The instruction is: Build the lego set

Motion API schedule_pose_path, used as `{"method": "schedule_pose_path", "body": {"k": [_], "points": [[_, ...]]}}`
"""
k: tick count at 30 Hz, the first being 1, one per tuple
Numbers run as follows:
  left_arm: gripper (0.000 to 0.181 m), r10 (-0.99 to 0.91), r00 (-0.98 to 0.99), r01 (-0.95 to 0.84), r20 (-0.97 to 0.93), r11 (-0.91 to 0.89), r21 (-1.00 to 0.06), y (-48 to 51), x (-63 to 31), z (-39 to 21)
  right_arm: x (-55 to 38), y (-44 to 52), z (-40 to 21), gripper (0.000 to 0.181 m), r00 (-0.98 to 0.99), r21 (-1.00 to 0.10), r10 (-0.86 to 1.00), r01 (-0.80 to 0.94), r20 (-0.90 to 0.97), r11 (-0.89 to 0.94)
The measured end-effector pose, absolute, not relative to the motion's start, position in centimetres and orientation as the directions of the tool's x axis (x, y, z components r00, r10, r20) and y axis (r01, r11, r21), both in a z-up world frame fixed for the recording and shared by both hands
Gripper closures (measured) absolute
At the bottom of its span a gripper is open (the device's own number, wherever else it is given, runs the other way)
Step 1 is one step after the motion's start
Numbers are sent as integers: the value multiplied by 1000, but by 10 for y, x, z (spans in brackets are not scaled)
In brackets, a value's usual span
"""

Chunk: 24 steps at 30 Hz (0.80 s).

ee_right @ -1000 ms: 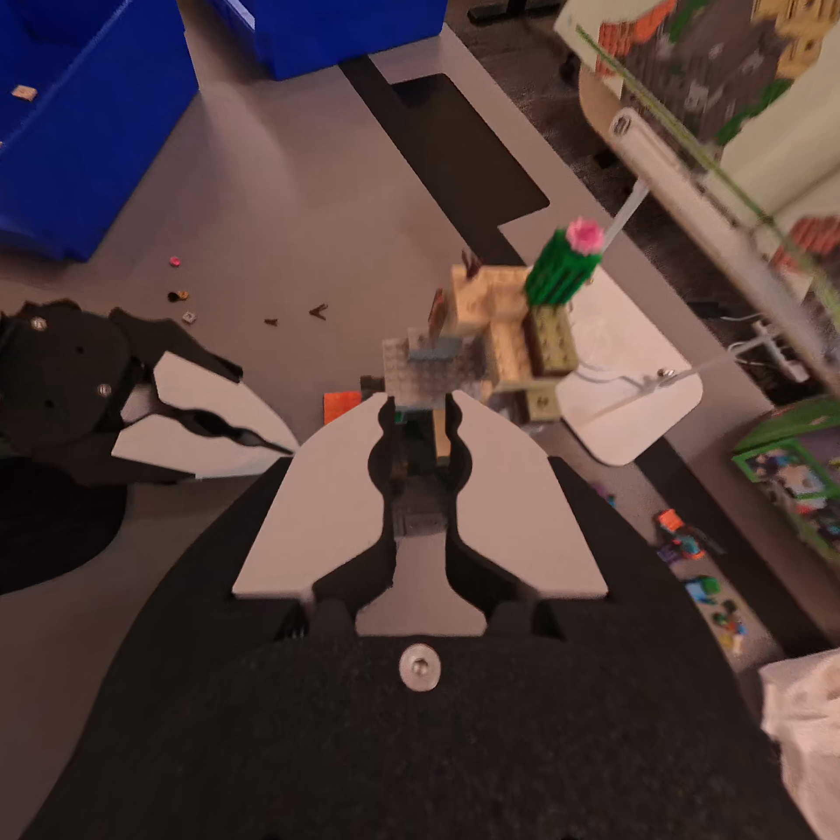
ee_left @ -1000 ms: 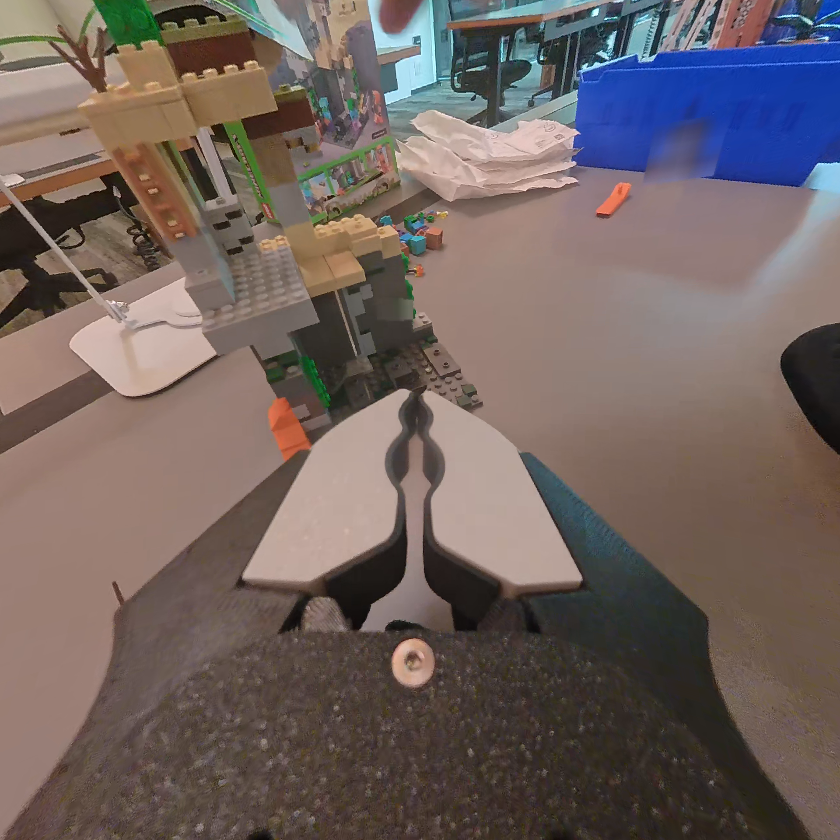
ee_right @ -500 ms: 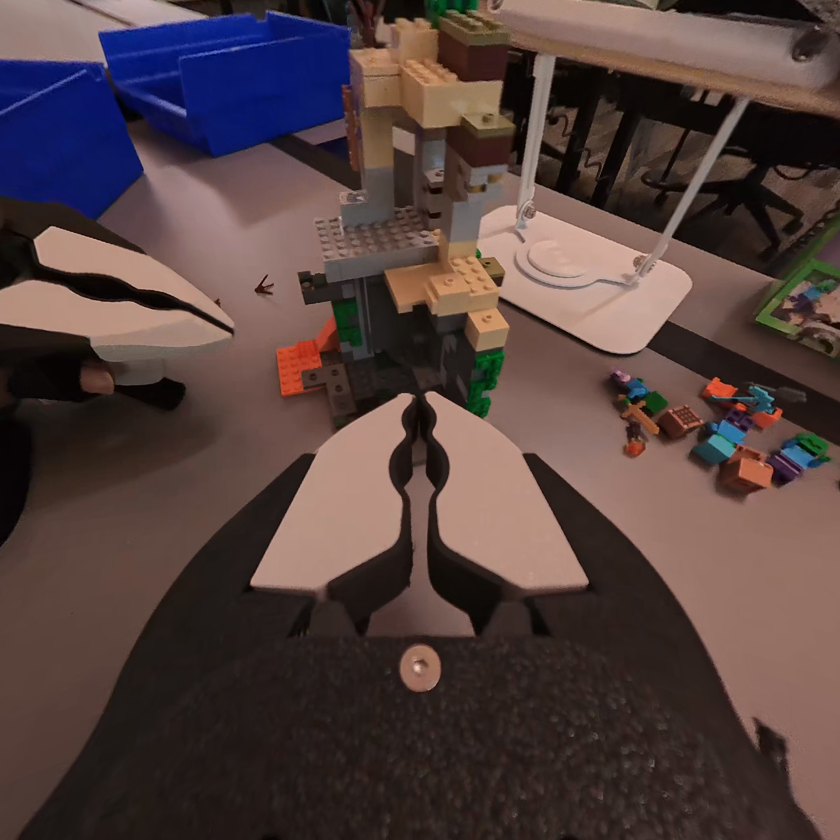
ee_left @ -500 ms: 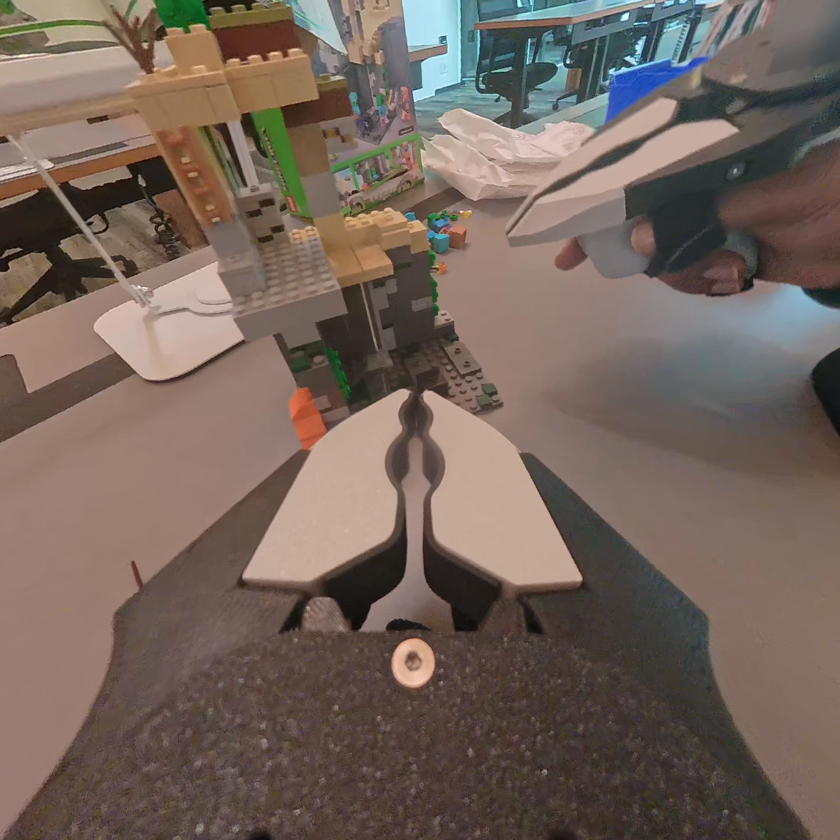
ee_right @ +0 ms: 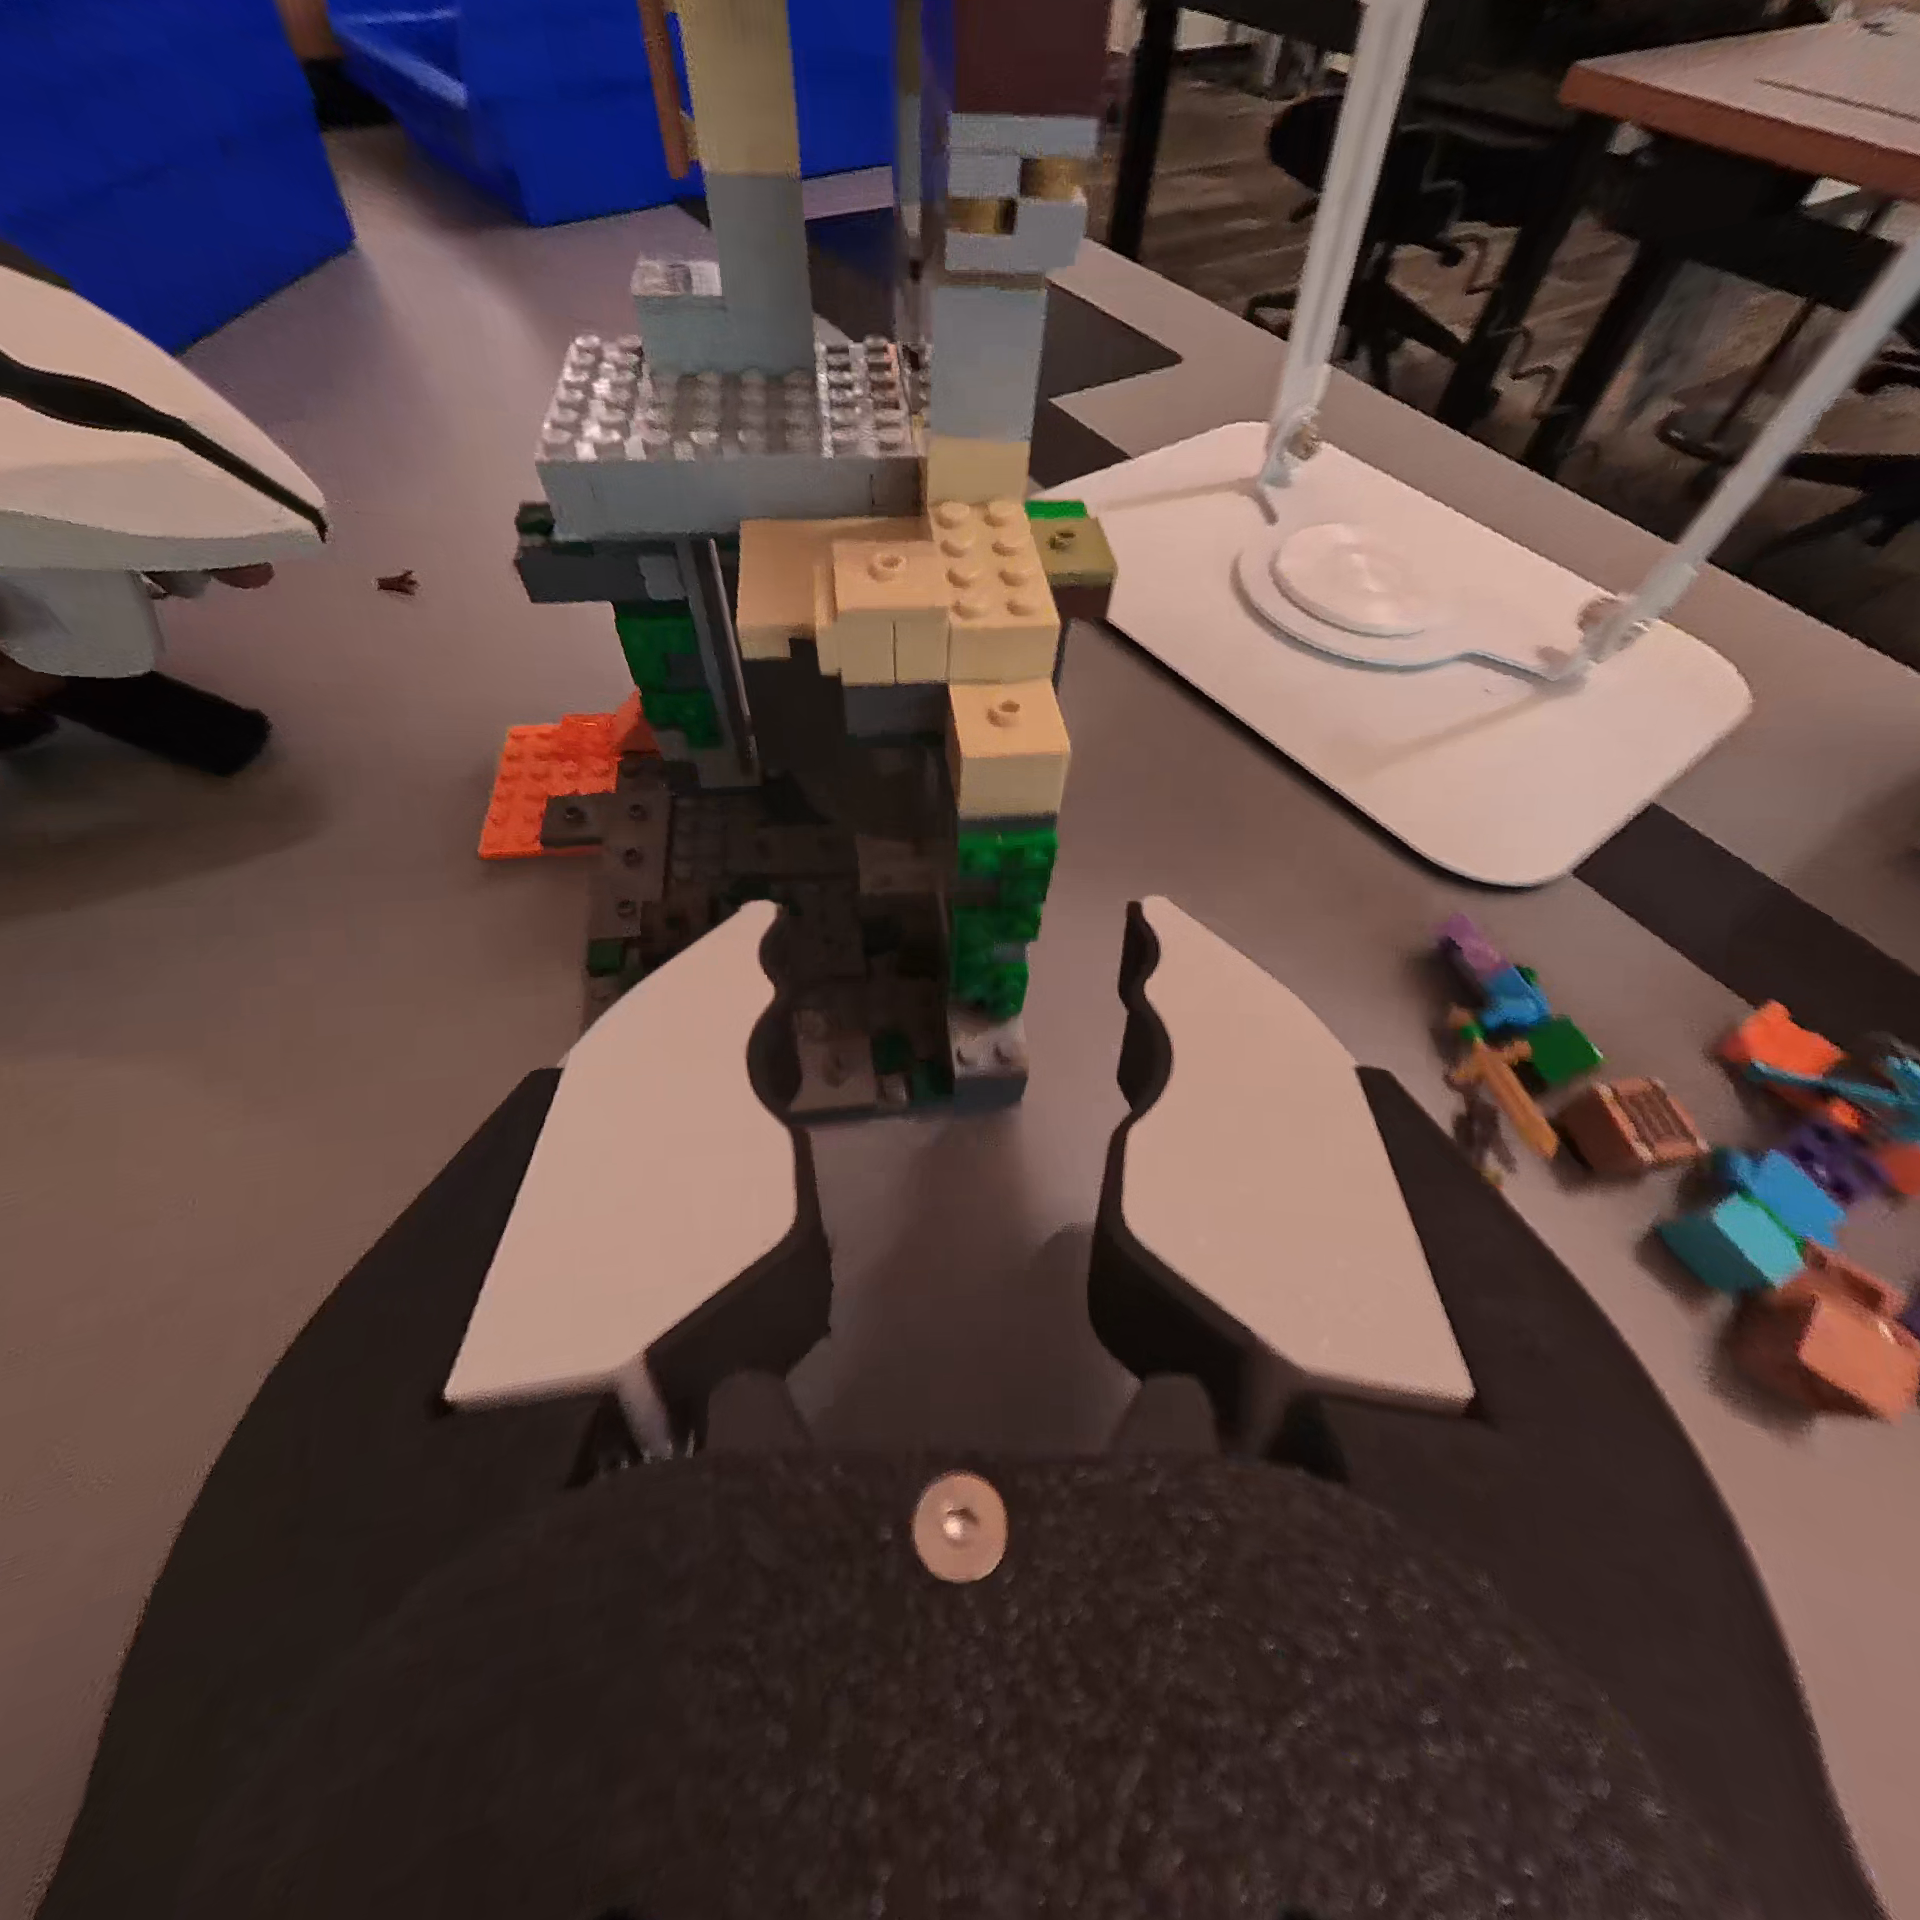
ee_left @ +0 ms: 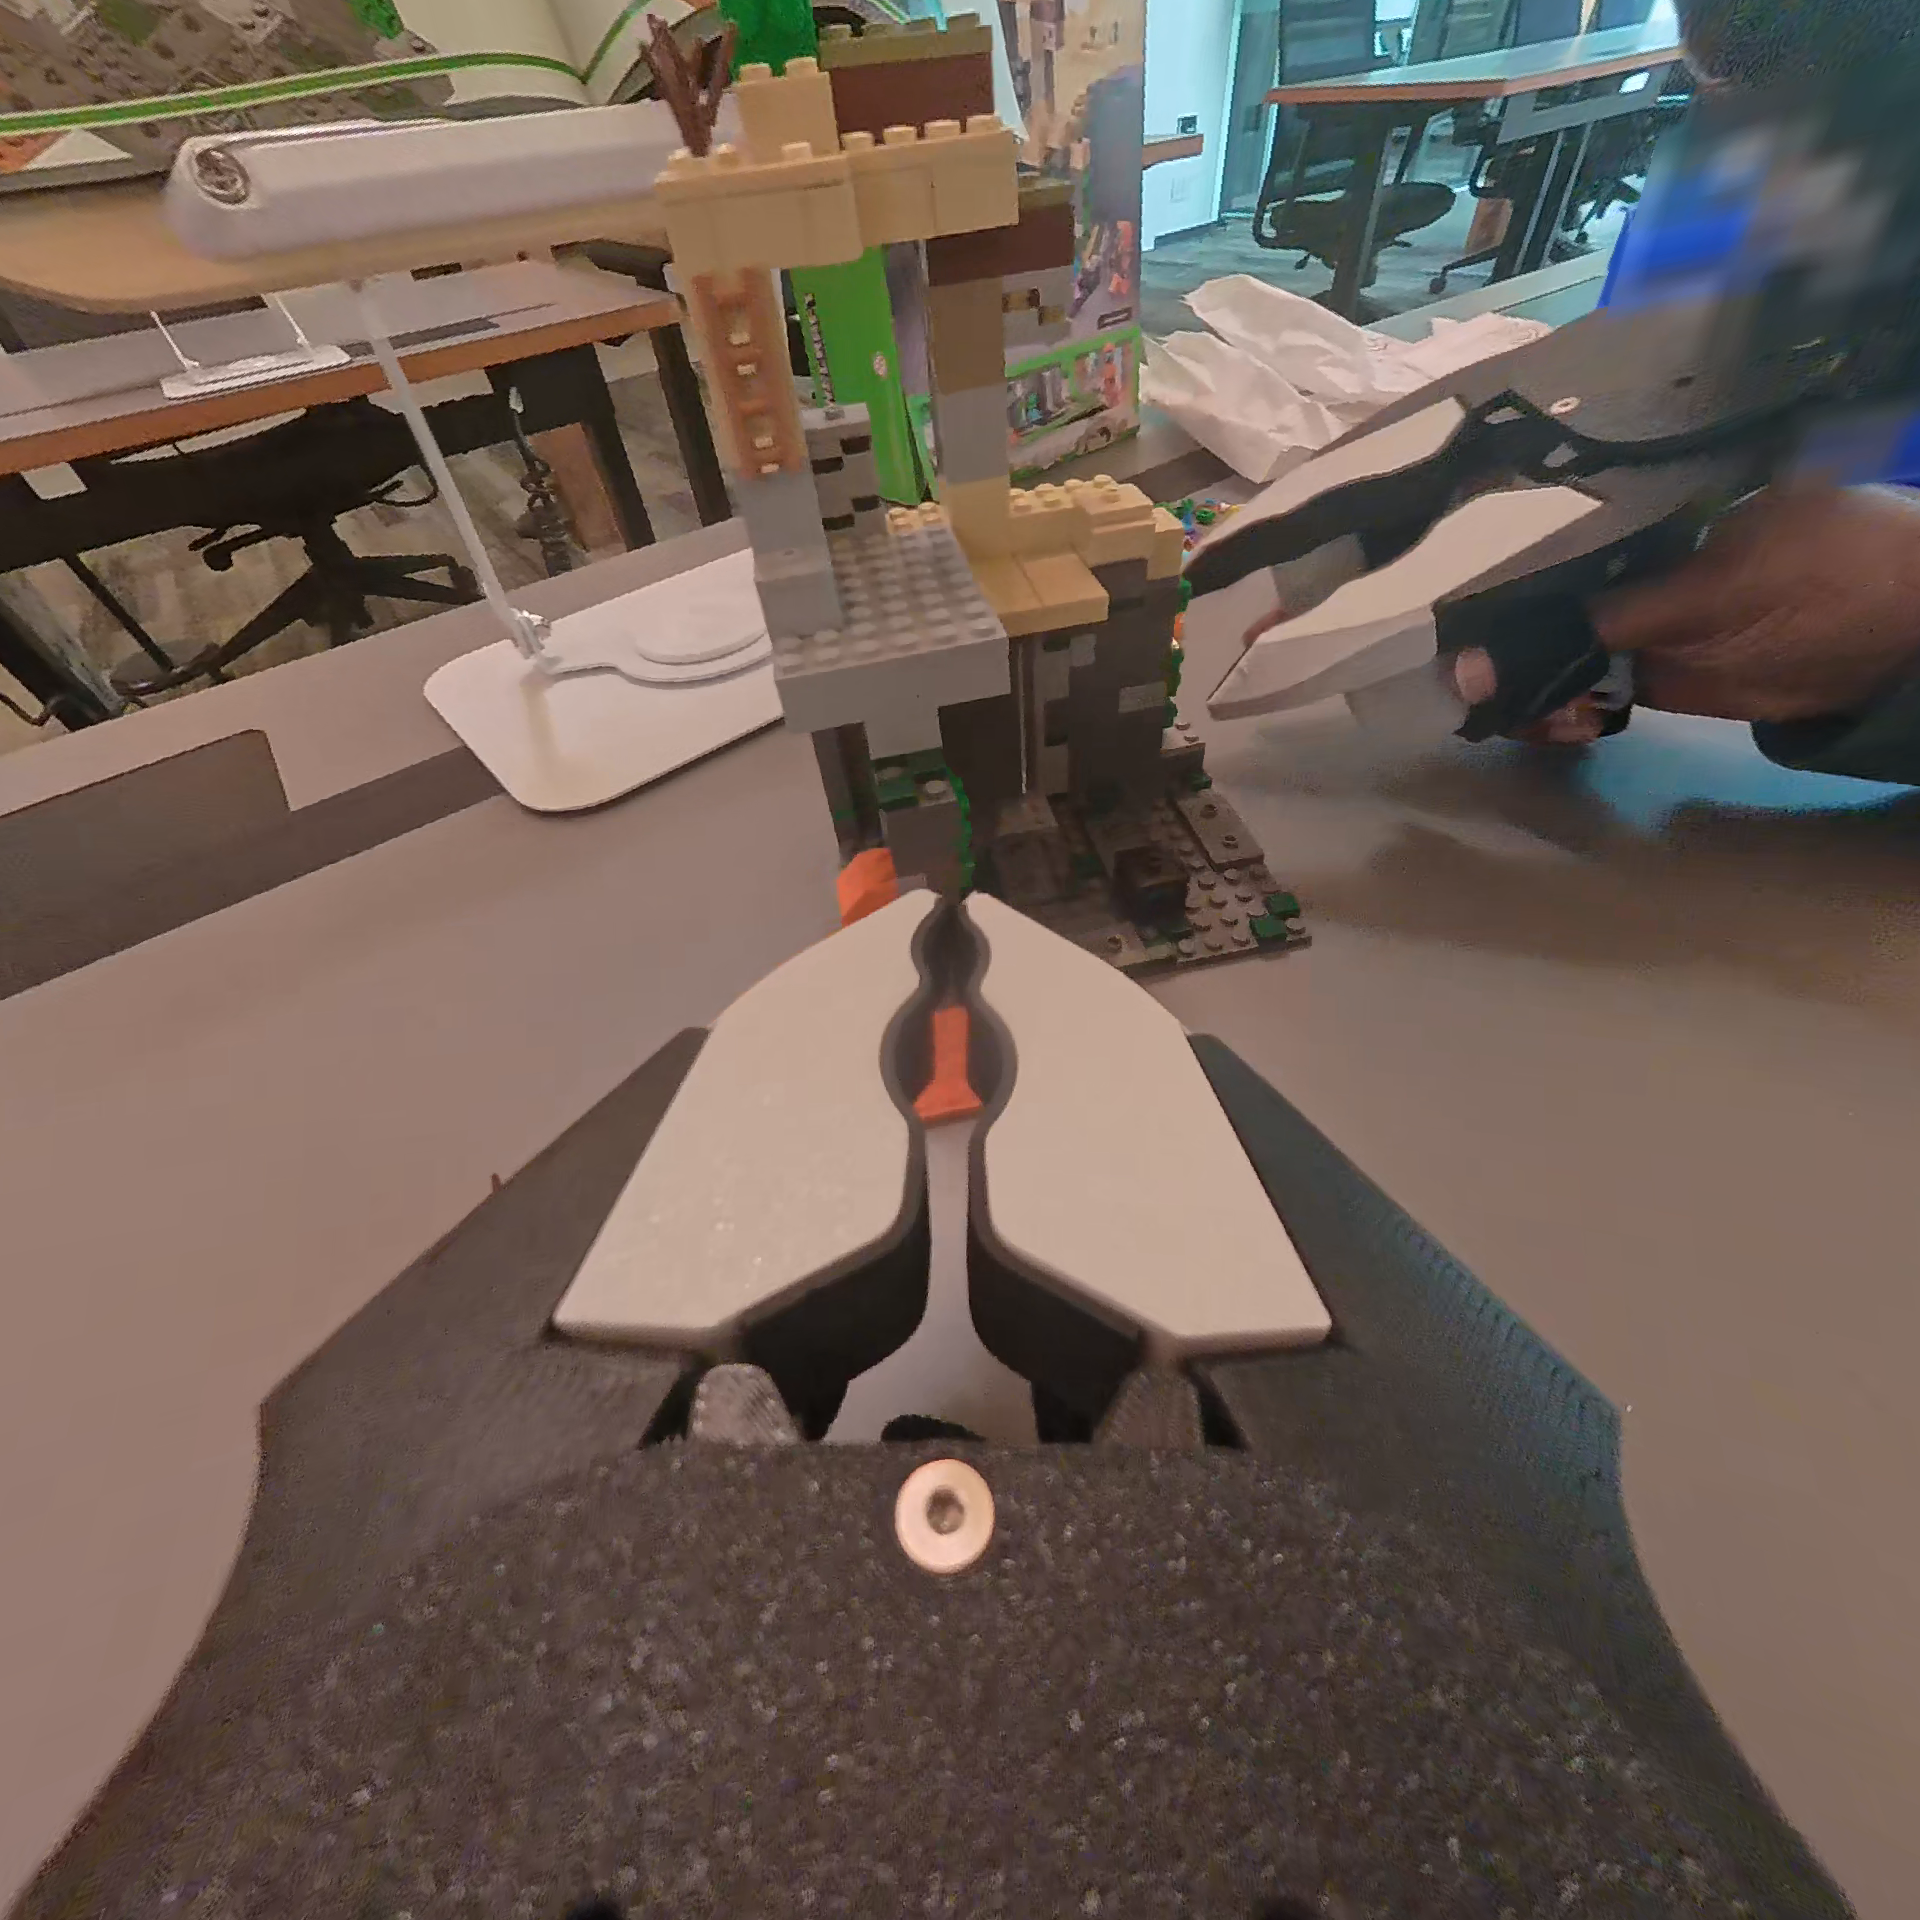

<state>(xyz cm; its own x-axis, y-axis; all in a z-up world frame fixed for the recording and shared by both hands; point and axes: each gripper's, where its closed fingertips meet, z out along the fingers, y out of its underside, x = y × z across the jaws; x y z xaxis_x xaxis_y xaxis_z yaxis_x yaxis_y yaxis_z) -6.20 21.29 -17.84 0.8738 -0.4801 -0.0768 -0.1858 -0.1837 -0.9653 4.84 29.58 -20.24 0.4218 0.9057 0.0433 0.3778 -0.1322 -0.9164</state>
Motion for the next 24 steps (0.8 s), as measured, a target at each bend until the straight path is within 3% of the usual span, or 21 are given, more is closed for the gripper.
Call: {"method": "schedule_pose_path", "body": {"k": [4, 6, 7, 16, 24], "points": [[181, -474, 878, -173, -64, -190, -966, 214, -65, -179, 30, 301, -205, 126, 373, -899, 926, 422, 54, -118], [181, -475, 878, -168, -59, -189, -968, 214, -66, -179, 28, 308, -207, 157, 401, -887, 912, 448, 87, -112], [181, -476, 877, -168, -60, -188, -968, 214, -66, -179, 29, 312, -207, 160, 427, -886, 899, 447, 94, -119], [181, -496, 865, -182, -76, -168, -969, 212, -61, -177, 43, 319, -209, 163, 676, -883, 737, 354, 13, -309], [181, -506, 850, -240, -148, -122, -963, 206, -55, -173, 44, 303, -209, 162, 716, -882, 697, 352, 38, -314]]}}
